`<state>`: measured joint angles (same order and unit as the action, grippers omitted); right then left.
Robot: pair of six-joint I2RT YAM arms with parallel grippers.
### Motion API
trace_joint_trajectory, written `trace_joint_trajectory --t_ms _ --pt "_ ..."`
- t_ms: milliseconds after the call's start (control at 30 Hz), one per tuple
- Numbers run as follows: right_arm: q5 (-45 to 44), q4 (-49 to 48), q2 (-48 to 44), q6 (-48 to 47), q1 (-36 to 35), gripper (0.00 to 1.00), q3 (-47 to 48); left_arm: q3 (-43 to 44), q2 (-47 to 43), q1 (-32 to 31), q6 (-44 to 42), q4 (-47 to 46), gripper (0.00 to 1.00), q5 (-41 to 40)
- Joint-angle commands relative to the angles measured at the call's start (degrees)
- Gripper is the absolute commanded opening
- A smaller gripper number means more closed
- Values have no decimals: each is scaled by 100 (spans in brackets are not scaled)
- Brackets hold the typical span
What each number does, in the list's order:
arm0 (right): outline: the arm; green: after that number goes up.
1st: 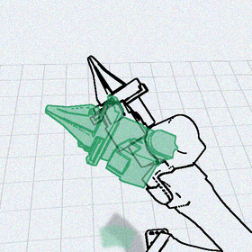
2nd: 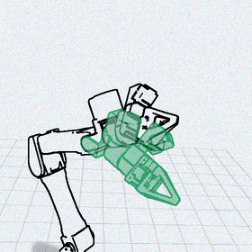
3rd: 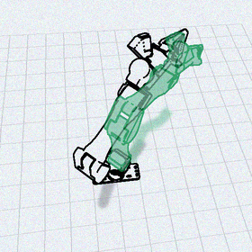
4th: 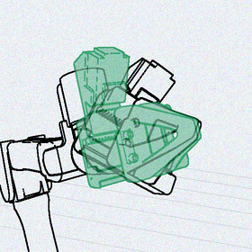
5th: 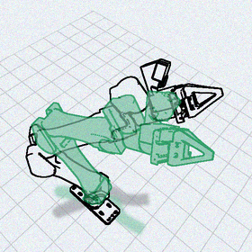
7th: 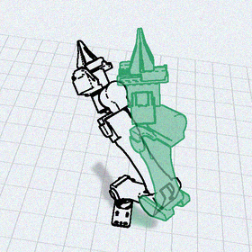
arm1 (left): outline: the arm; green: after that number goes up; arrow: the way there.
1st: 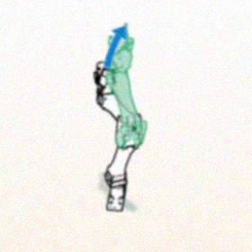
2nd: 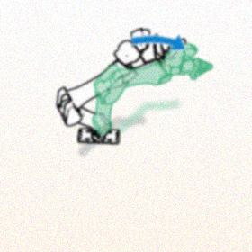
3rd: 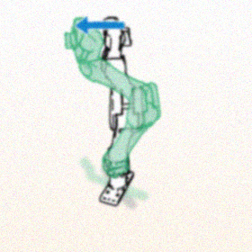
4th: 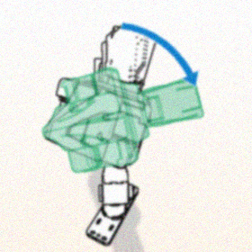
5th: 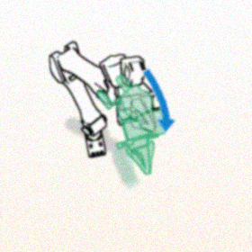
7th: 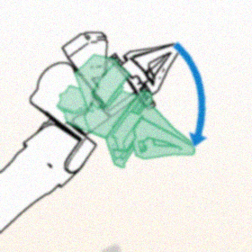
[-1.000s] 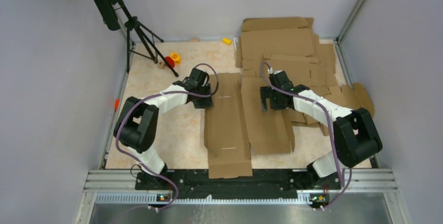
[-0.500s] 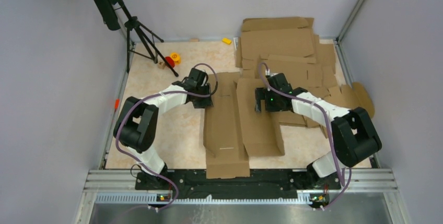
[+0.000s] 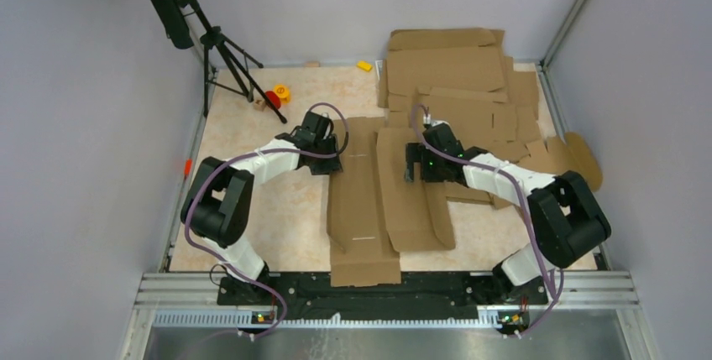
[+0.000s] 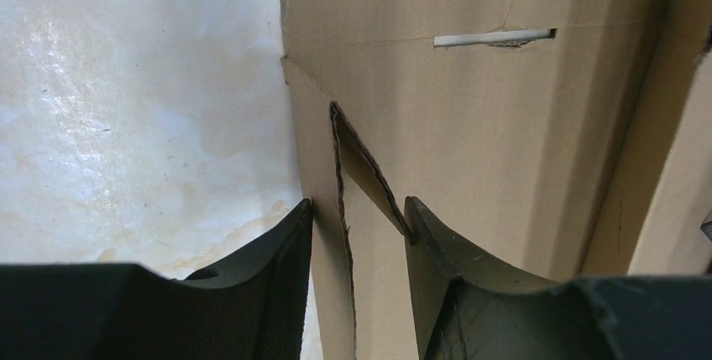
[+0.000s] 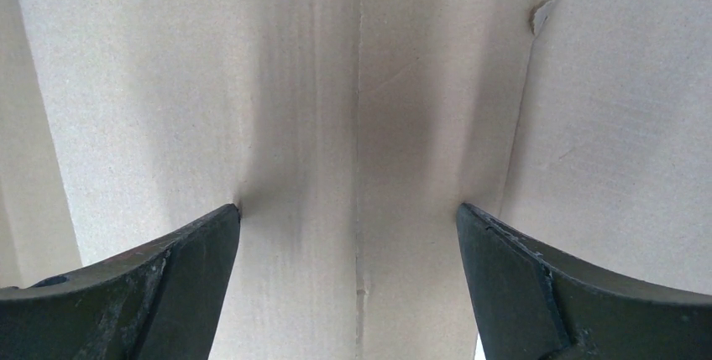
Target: Fold the paper box
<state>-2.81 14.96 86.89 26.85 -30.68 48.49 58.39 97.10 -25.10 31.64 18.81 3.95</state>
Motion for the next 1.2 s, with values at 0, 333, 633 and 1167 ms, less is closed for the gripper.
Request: trace_joint_trajectory --t_ms 0,333,633,1167 --pt "746 22 546 213 -658 97 189 -30 -56 -163 328 -481 45 668" --pt "-624 -126 1244 1032 -1314 97 265 -105 8 -180 503 -628 45 726" --pt "-2067 -210 1874 2081 -2244 98 456 -178 31 -183 597 -718 45 759" --pt "-1045 -30 145 1466 -1763 99 232 -109 -470 -142 164 -100 31 74"
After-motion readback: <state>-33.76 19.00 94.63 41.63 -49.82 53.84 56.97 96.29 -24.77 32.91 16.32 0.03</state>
